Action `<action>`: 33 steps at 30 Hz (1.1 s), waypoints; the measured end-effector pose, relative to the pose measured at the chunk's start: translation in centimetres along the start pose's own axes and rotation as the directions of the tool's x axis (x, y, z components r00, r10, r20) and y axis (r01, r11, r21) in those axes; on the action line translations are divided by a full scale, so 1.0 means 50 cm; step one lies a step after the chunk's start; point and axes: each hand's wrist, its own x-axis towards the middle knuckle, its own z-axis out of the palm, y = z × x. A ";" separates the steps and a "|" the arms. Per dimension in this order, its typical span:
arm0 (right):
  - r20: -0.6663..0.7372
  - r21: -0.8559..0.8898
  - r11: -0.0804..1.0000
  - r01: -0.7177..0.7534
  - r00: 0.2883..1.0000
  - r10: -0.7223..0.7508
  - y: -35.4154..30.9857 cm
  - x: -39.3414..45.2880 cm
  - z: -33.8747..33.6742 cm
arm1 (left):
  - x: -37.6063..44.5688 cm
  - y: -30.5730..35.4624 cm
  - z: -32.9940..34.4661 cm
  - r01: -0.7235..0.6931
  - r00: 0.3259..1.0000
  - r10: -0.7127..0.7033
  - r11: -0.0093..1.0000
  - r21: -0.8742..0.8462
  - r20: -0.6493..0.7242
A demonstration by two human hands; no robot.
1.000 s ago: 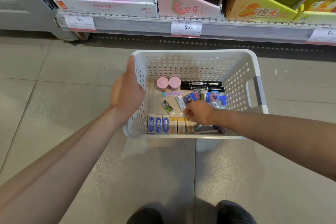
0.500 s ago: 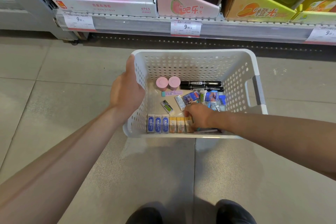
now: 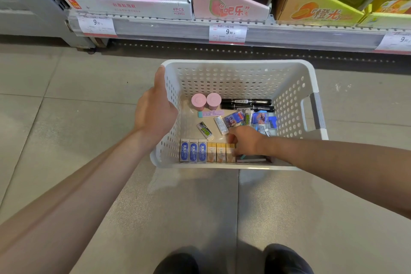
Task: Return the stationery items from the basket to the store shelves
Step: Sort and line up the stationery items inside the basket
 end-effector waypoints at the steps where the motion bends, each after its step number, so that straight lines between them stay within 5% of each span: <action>1: -0.006 0.014 1.000 0.003 1.000 -0.003 0.002 0.000 -0.002 | 0.000 0.000 0.000 -0.001 1.000 0.001 1.000 0.001 -0.002; 9: 0.073 0.224 0.975 0.005 0.997 -0.022 0.007 -0.011 -0.037 | 0.001 -0.001 0.001 0.001 1.000 -0.001 1.000 0.007 0.002; 16: 0.246 -0.191 0.964 0.186 0.960 -0.136 0.015 -0.031 -0.085 | 0.001 0.004 -0.002 -0.002 1.000 0.002 1.000 0.010 -0.001; 21: 0.345 -0.574 0.744 0.341 0.925 -0.158 0.027 -0.037 -0.055 | 0.000 0.004 -0.003 0.002 1.000 -0.002 1.000 -0.003 0.006; 33: 0.412 -0.818 0.383 0.430 0.901 -0.133 0.022 -0.048 -0.063 | -0.005 0.012 -0.011 0.019 0.999 -0.019 1.000 -0.009 0.026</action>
